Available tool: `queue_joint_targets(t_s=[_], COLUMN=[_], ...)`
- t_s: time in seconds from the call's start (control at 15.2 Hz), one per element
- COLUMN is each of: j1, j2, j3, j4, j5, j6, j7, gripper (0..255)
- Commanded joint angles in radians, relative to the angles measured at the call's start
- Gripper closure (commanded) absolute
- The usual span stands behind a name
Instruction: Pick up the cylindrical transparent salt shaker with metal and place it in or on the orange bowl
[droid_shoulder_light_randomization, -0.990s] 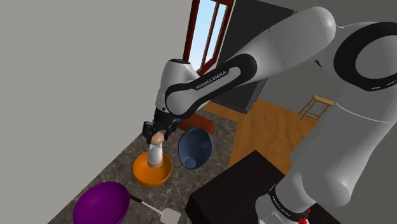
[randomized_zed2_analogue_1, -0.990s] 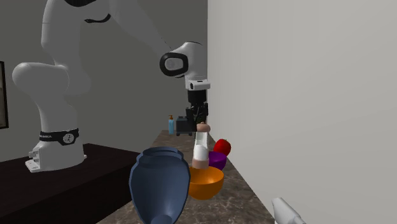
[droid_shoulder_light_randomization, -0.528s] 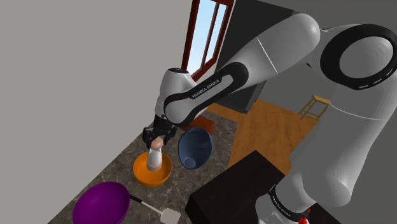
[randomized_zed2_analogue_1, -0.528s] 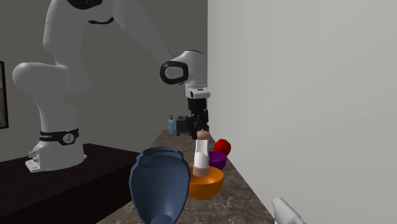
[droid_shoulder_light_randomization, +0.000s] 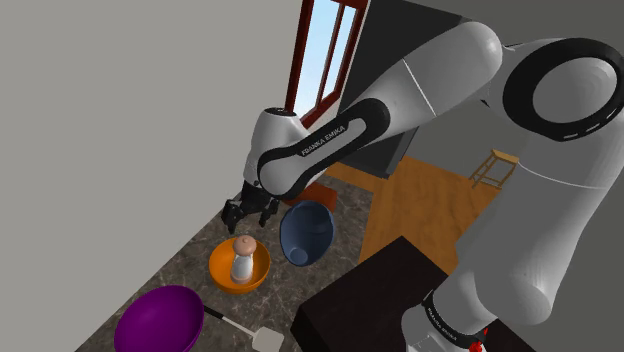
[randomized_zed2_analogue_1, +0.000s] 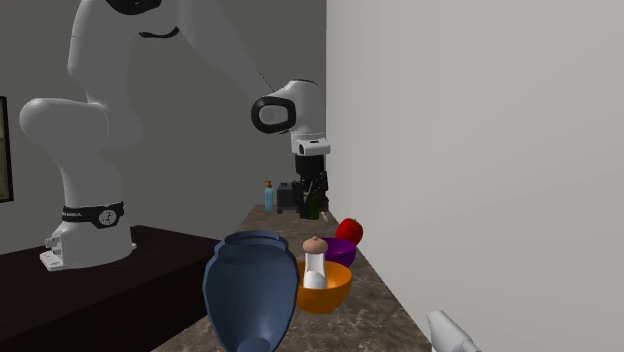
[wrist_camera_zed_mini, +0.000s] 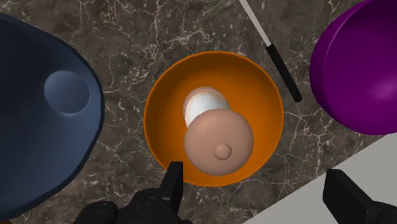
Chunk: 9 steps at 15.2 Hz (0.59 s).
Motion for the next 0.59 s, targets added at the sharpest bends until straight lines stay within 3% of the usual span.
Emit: queue_joint_targets(t_s=[0.0, 0.13, 0.4, 0.53], j1=[0.0, 0.0, -0.02, -0.02], j2=[0.0, 0.0, -0.107, -0.107], j3=[0.0, 0.0, 0.006, 0.005], j4=[0.0, 0.0, 0.011, 0.011], j5=[0.0, 0.0, 0.029, 0.029], j6=[0.0, 0.0, -0.117, -0.117], j7=[0.0, 0.0, -0.021, -0.021], gripper=[0, 0, 0, 0])
